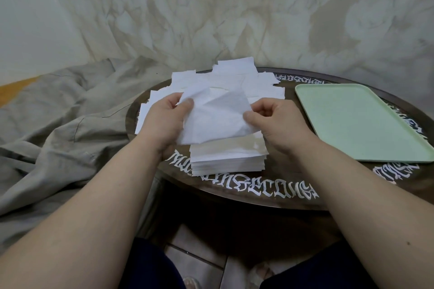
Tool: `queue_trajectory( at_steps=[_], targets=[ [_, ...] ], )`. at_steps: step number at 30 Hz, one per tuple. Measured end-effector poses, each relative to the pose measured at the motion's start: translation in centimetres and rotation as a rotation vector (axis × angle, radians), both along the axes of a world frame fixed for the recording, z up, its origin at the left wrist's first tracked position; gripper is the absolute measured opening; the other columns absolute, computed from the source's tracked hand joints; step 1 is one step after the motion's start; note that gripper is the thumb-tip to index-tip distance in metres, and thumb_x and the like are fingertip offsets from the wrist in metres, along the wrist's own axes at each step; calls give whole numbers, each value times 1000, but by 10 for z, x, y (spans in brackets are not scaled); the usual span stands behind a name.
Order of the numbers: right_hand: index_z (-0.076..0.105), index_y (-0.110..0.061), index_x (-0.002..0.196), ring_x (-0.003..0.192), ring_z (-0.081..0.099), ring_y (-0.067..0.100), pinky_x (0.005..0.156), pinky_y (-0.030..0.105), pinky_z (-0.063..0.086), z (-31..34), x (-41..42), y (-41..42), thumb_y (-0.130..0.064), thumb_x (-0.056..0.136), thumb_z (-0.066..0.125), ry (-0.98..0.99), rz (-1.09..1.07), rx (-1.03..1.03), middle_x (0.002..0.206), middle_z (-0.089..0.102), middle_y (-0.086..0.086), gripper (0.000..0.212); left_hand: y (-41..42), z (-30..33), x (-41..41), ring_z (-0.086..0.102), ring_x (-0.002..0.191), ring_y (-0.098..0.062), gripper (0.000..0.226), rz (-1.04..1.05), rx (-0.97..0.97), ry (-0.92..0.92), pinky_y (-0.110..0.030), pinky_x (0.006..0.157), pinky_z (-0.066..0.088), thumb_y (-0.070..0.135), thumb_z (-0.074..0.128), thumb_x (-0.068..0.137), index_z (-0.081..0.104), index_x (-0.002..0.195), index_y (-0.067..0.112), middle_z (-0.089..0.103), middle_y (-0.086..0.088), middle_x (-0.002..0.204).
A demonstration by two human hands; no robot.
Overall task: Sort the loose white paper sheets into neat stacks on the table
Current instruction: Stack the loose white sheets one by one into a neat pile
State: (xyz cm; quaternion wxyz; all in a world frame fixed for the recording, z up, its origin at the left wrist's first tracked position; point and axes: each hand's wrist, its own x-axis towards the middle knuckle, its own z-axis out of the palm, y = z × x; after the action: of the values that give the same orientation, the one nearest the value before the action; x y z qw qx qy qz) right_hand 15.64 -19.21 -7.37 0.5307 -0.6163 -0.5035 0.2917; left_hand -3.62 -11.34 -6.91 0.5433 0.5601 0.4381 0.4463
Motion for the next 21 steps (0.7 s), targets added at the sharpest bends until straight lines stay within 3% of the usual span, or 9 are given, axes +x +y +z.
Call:
queue_trajectory(
  at_steps=[4,7,10,13,15,19,21],
  targets=[
    [69,-20,68,69,60,19,74,47,53,-1,5,1,-14,81,67,83,-32,8,81,71,15,14,6,-4,-7,68,77,-24,24,47,-43,-13,-48,74,55,5,50,90,68,102,16,72,-6,92],
    [67,-17,70,67,60,14,67,33,50,-2,8,0,-9,84,65,82,-34,3,76,69,8,16,9,-5,-9,66,70,-20,26,54,-43,-29,-36,64,56,-2,53,87,64,107,11,70,-7,94],
    [67,-17,74,61,51,4,64,19,44,0,10,1,-6,83,64,-139,-58,1,73,62,-2,14,11,-5,-9,65,68,-14,23,73,-60,-71,-24,57,54,-1,56,87,63,105,12,67,-4,95],
    [70,-23,76,57,45,6,63,26,39,0,16,6,-8,82,64,-366,-88,-19,60,54,-11,18,12,-5,-10,65,74,-13,24,109,-35,-85,-19,57,53,-1,57,87,60,109,11,65,-2,98],
    [69,-21,72,50,45,5,61,28,39,-3,17,4,-6,82,60,-305,-87,-59,51,55,-11,21,11,-5,-10,65,76,-14,25,122,-23,-78,-19,57,53,0,57,87,60,110,10,65,-2,98],
    [66,0,75,58,55,18,67,35,42,-1,14,-4,-15,89,52,172,-92,-117,75,69,15,25,11,-6,-12,66,77,-13,24,124,-27,-62,-20,59,54,2,57,88,61,111,10,67,-2,99],
    [70,0,77,62,54,13,65,28,42,-1,16,-5,-24,88,60,155,-131,-90,72,65,9,28,11,-5,-11,67,76,-12,22,129,-31,-70,-21,59,54,2,57,88,61,109,11,67,-2,97]
  ],
)
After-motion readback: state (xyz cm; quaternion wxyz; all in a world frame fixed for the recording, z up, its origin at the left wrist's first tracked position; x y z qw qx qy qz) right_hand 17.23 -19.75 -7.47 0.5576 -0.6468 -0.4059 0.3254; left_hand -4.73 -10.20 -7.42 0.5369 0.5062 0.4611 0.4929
